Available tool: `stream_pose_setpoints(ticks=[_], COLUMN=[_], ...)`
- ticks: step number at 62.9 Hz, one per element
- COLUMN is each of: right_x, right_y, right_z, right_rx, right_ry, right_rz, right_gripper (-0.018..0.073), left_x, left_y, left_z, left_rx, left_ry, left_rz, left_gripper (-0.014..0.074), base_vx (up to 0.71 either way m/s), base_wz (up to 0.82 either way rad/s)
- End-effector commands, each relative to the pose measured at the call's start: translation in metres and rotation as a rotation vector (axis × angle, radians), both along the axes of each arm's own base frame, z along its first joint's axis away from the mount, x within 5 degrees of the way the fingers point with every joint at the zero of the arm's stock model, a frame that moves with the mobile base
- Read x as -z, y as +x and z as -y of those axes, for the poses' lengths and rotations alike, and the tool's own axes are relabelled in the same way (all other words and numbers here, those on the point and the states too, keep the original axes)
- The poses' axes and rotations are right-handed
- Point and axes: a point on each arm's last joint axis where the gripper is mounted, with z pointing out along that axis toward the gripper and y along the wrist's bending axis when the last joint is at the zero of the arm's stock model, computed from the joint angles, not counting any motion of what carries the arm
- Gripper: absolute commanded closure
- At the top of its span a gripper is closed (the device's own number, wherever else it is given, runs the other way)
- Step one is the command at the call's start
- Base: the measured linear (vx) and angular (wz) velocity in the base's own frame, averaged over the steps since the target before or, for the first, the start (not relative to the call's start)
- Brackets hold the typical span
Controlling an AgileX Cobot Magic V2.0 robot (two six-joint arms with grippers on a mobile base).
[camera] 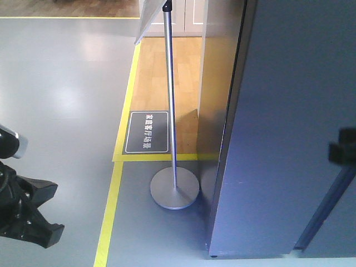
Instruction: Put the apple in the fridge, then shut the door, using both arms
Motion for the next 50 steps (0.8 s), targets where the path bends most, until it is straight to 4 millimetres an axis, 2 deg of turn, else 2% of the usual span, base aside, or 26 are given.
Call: stream_pose_setpoints(ticks=[1,13,28,38,50], right_x=[-0.003,0.018,0.039,0.048,0.052], right_y=[-0.023,-0.072,-0.119,-0.139,-0.15], right_z=[0.005,0.013,0.021,0.024,0.027], right_rx=[0.01,0.012,0.015,0.017,0.038], right_ry=[0.023,0.005,0.0,0.015,0.035], right_rz=[0.088,0.022,-0.027,-0.022,0.015], right_gripper=[0.0563,0.0563,0.0563,0.0563,0.0563], left_x=[-0.014,-0.014,-0.014,-0.014,-0.014], left_y=[0.001,0.001,0.001,0.001,0.001], left_z=[0.001,0.001,0.001,0.001,0.001], left_rx=[0.007,0.007,0.007,0.007,0.007], left_ry=[-0.052,-0.052,-0.052,-0.052,-0.052], left_rz=[0.076,0.076,0.076,0.076,0.076], left_gripper=[0.0603,0.0603,0.0603,0.0603,0.0603], base_vx=[0.0,0.0,0.0,0.0,0.0], base_wz=[0.0,0.0,0.0,0.0,0.0])
